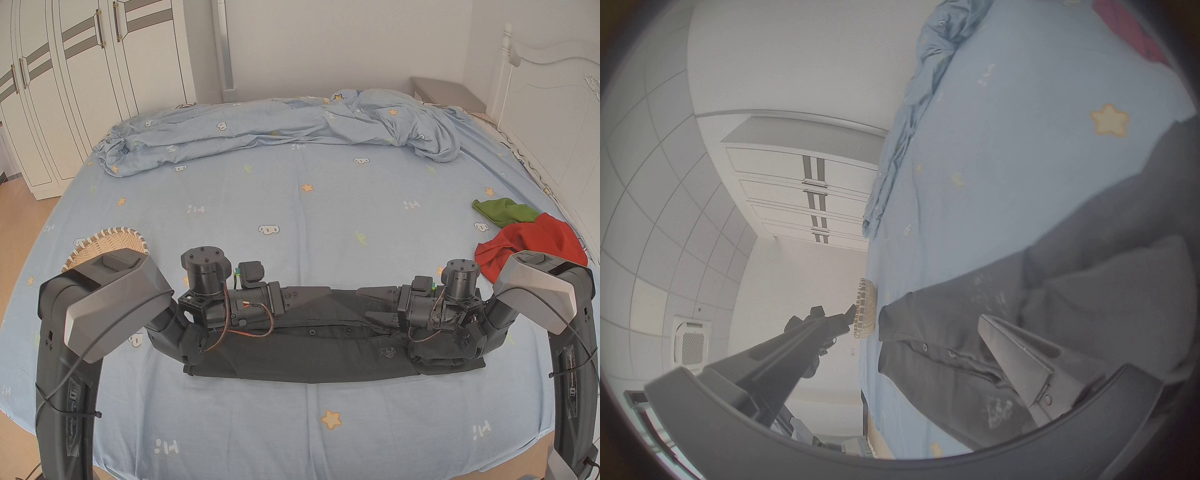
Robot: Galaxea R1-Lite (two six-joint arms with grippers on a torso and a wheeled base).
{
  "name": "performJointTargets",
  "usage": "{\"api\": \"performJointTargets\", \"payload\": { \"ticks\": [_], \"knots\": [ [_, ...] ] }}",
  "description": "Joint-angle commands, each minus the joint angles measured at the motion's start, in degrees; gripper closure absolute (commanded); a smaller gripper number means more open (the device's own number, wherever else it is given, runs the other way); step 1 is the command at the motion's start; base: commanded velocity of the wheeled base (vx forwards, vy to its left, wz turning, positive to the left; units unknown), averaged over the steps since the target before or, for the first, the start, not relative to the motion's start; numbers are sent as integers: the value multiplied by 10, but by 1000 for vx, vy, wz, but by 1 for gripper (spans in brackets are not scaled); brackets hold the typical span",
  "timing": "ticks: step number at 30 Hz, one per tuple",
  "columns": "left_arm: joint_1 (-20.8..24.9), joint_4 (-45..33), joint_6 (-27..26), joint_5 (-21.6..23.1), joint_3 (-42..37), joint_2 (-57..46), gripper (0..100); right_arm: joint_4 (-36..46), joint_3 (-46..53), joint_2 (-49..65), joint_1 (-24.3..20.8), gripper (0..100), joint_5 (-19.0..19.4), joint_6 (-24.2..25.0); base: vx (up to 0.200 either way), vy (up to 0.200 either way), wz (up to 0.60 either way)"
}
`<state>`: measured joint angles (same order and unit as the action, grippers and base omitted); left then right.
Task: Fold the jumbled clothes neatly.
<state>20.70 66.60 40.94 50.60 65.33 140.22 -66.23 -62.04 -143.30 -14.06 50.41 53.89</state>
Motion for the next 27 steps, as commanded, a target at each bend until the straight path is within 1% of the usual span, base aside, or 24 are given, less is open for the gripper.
{"api": "performJointTargets", "payload": {
  "ticks": [1,11,17,21,24,27],
  "knots": [
    [7,0,0,0,6,20,0,0,10,-8,-4,0,0,0,0,0,0],
    [4,2,0,0,-9,23,0,0,40,2,-7,0,0,-1,0,0,0],
    [0,9,-3,0,-34,16,0,-1,53,42,-5,0,0,-5,0,0,0],
    [-25,23,-5,-1,-77,-17,0,-1,64,116,3,0,0,0,0,0,0],
    [-52,34,-9,-1,-118,-48,0,0,82,156,23,0,0,0,0,0,0],
    [-87,47,-24,-1,-157,-65,0,0,106,174,47,0,-1,-4,0,0,0]
  ]
}}
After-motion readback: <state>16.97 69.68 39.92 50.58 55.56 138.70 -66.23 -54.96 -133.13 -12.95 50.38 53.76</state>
